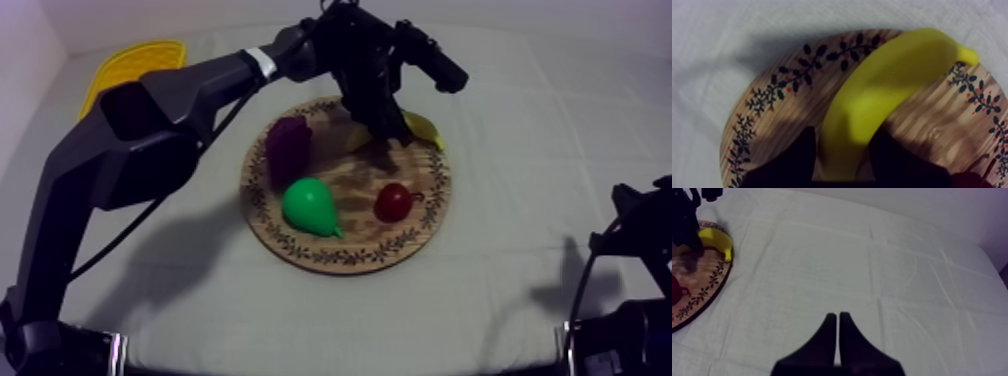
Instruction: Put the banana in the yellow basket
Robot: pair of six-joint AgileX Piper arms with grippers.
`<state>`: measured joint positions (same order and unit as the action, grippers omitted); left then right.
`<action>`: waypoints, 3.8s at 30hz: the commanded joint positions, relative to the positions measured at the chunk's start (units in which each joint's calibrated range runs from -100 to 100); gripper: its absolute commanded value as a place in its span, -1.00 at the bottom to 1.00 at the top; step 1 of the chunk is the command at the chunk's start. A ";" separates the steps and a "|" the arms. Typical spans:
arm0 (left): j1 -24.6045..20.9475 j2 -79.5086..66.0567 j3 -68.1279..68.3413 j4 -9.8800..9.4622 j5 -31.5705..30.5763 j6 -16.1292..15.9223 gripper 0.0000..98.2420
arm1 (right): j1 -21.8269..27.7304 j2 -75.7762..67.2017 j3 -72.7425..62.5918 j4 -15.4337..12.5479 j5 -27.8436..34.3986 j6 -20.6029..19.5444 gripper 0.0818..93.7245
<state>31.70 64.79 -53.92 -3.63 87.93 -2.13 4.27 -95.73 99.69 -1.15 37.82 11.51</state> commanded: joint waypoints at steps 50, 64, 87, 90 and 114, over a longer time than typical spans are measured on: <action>-26.29 -43.91 50.25 -10.05 -9.25 7.26 -0.37 | 0.02 -0.02 -0.03 0.01 0.01 0.00 -0.99; -30.04 -43.04 60.60 -9.53 -17.27 8.31 -0.36 | 0.02 -0.02 -0.03 0.01 0.01 0.00 -0.99; -32.64 -39.61 65.30 -4.46 -30.31 5.70 -0.18 | 0.02 -0.02 -0.03 0.01 0.01 0.00 -0.99; -32.50 -40.79 65.16 -4.02 -30.44 4.97 -0.23 | 0.02 -0.02 -0.03 0.01 0.01 0.00 -0.99; -26.66 -89.96 102.88 3.00 -52.90 2.60 -0.99 | 0.02 -0.02 -0.03 0.01 0.01 0.00 -0.99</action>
<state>5.00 -15.51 40.34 -1.52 37.84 1.47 4.27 -95.73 99.69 -1.15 37.85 11.51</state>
